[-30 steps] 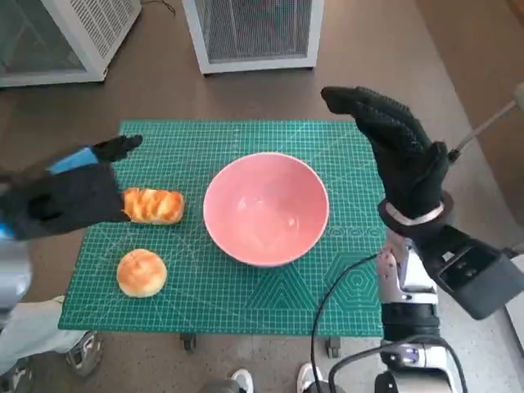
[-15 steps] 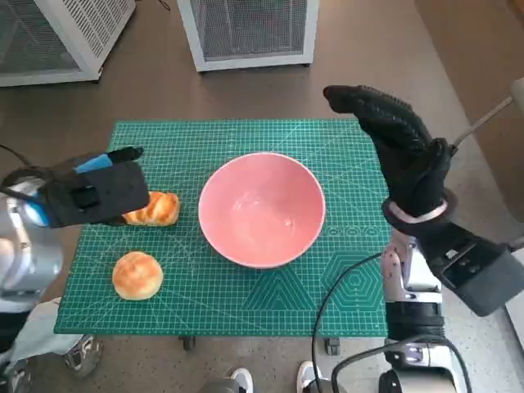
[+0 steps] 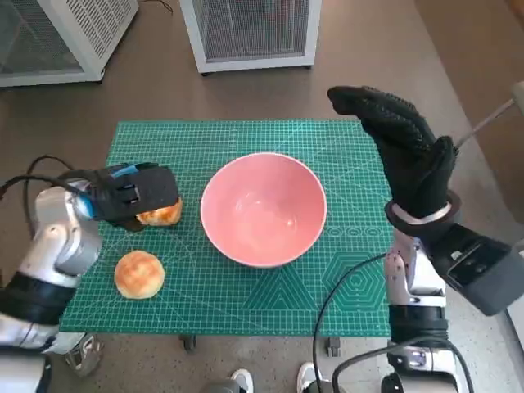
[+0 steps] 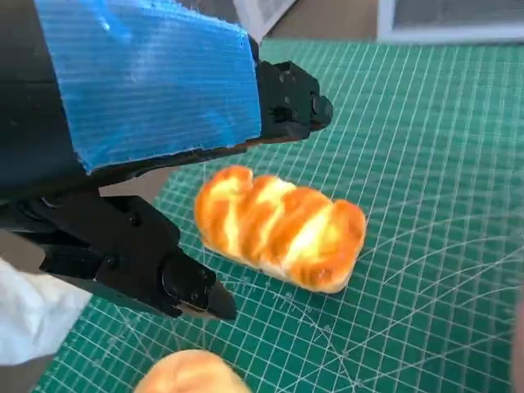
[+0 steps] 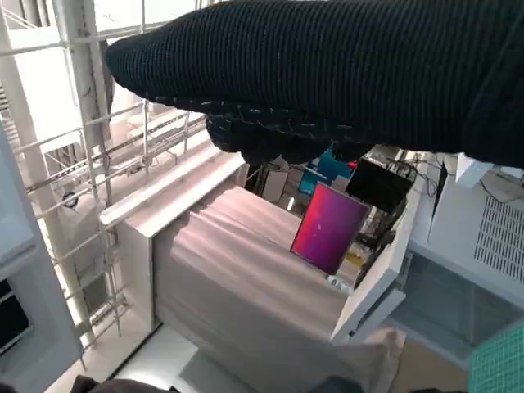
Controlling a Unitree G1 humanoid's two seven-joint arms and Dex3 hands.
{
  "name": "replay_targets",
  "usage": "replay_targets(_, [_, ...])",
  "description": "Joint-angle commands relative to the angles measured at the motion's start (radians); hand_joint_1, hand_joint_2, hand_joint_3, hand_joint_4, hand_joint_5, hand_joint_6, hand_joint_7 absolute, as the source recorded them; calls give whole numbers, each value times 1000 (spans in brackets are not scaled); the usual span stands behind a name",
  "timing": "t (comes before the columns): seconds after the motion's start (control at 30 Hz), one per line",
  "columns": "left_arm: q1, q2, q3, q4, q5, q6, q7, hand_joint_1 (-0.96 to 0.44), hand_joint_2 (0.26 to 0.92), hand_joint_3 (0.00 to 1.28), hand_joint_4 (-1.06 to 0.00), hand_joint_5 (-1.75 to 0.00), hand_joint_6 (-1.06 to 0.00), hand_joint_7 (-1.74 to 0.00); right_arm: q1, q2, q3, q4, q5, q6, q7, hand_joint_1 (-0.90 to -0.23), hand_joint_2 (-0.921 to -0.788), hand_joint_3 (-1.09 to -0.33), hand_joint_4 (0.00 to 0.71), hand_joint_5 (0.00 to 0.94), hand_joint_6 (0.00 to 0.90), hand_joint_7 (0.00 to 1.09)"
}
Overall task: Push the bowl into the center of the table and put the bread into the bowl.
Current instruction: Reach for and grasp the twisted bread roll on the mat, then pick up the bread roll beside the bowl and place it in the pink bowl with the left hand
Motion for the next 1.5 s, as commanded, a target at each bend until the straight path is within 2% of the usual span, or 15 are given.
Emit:
replay_targets(0.03, [-46, -36, -20, 83, 30, -40, 23, -56, 749, 9, -80, 0, -194, -9, 22, -9, -1, -8, 7, 23, 0, -618, -921, -661, 209, 1, 299, 12])
replay_targets(0.47, [-97, -118, -78, 335, 83, -227, 128, -107, 759, 12, -94, -5, -231, -20, 31, -7, 1, -25, -3, 30, -15, -630, -921, -663, 210, 1, 300, 14])
replay_targets(0.77, [-141, -153, -102, 472, 122, -286, 187, -64, 792, 26, -156, -21, -292, -38, 41, -9, 3, -46, -1, 39, -21, -629, -921, -663, 211, 1, 303, 16])
replay_targets(0.87, [-150, -171, -108, 523, 133, -296, 227, -43, 809, 31, -238, -36, -346, -51, 44, -9, 2, -52, 3, 42, -20, -633, -921, -662, 210, 1, 302, 17])
replay_targets(0.93, [-156, -180, -112, 554, 140, -306, 250, -33, 825, 33, -370, -62, -395, -52, 45, -9, 1, -53, 4, 43, -20, -636, -921, -661, 210, 1, 302, 17])
replay_targets(0.97, [-158, -183, -115, 567, 143, -311, 259, -29, 834, 31, -424, -110, -415, -47, 45, -9, 1, -53, 3, 43, -20, -636, -921, -661, 210, 1, 302, 17])
replay_targets(1.03, [-162, -190, -120, 595, 148, -323, 282, -14, 866, 21, -488, -452, -485, -30, 46, -8, 1, -53, 4, 41, -20, -638, -921, -661, 211, 1, 302, 17])
replay_targets(1.07, [-163, -192, -122, 608, 149, -329, 296, -11, 873, 19, -488, -539, -499, -27, 46, -8, 1, -51, 5, 40, -20, -638, -921, -660, 211, 1, 302, 17])
replay_targets(1.1, [-164, -194, -124, 619, 150, -335, 306, 120, 890, 76, -513, -833, -536, -32, 46, -7, 1, -51, 5, 40, -19, -638, -921, -660, 212, 1, 302, 18])
replay_targets(1.13, [-165, -197, -125, 632, 151, -343, 319, 204, 901, 115, -526, -1024, -560, -35, 46, -7, 1, -50, 5, 39, -19, -639, -921, -660, 212, 2, 302, 18])
replay_targets(1.23, [-167, -203, -132, 674, 159, -367, 358, 306, 914, 160, -544, -1253, -650, -73, 46, -5, 2, -50, 3, 37, -20, -637, -921, -660, 213, 2, 303, 18])
replay_targets(1.3, [-168, -205, -137, 697, 165, -384, 381, 331, 918, 162, -558, -1301, -696, -138, 47, -4, 3, -53, 1, 37, -22, -636, -921, -660, 214, 2, 303, 18])
replay_targets(1.4, [-170, -207, -143, 727, 172, -406, 406, 110, 920, 170, -570, -1392, -580, -797, 48, -4, 4, -55, 2, 38, -22, -636, -921, -660, 213, 2, 302, 19])
replay_targets(1.43, [-171, -208, -145, 738, 174, -414, 414, 71, 920, 169, -575, -1402, -562, -915, 49, -5, 3, -56, 4, 38, -21, -636, -921, -661, 213, 2, 302, 19])
replay_targets(1.5, [-173, -206, -148, 755, 176, -428, 427, 37, 920, 162, -584, -1404, -555, -1011, 50, -4, 4, -57, 6, 39, -19, -636, -921, -661, 213, 1, 302, 19])
